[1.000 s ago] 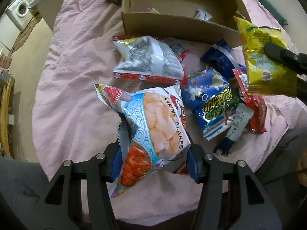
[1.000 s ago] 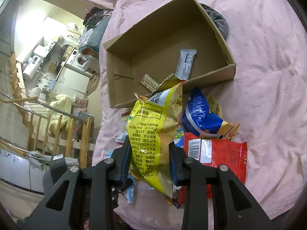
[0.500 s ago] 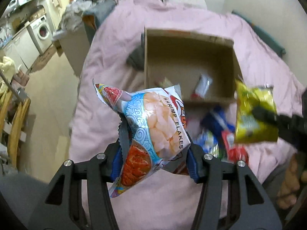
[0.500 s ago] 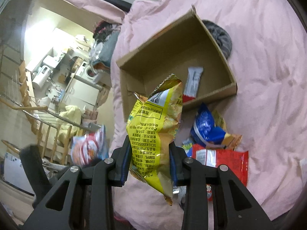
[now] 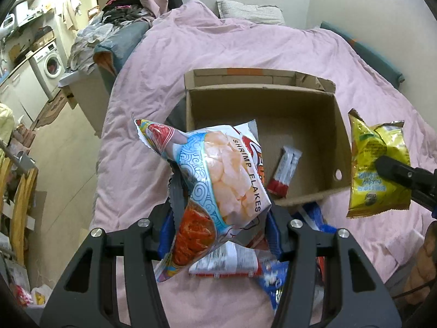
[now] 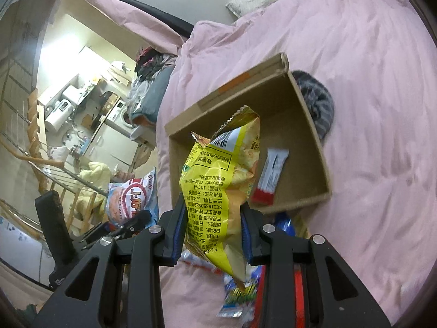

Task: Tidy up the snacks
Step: 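Carry both bags over the box and open both tools to drop them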

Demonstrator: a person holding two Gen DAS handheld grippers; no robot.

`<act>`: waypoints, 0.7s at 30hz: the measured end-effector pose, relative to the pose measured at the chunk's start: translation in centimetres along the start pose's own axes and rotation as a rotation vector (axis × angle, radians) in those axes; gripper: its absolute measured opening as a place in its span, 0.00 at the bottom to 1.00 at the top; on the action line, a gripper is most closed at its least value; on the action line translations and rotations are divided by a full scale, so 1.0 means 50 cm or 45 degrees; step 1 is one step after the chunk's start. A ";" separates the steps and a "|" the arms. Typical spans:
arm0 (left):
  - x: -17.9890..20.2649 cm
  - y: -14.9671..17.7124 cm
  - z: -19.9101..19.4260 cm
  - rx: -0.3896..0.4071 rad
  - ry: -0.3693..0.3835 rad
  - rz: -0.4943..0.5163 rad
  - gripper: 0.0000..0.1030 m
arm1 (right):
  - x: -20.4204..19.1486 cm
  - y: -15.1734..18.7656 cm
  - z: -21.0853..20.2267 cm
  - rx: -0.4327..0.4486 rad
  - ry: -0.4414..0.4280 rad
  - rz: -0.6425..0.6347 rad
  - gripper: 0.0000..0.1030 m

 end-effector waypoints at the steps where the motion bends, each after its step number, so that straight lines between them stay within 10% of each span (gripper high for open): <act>1: 0.005 -0.010 0.011 0.000 0.004 0.002 0.49 | 0.004 -0.008 0.008 -0.005 0.011 -0.016 0.34; 21: 0.052 -0.060 0.164 0.000 0.055 0.063 0.49 | 0.086 -0.060 0.194 -0.155 0.141 -0.088 0.34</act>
Point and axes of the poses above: each gripper's, at about its wrist camera, not at the fingertips, and z roughly the way its jaws point, x to its right, y to its underside, the point moved 8 cm from there along z, roughly the way its jaws point, and after that the axes turned 13 degrees about -z, right-handed, at the moved point
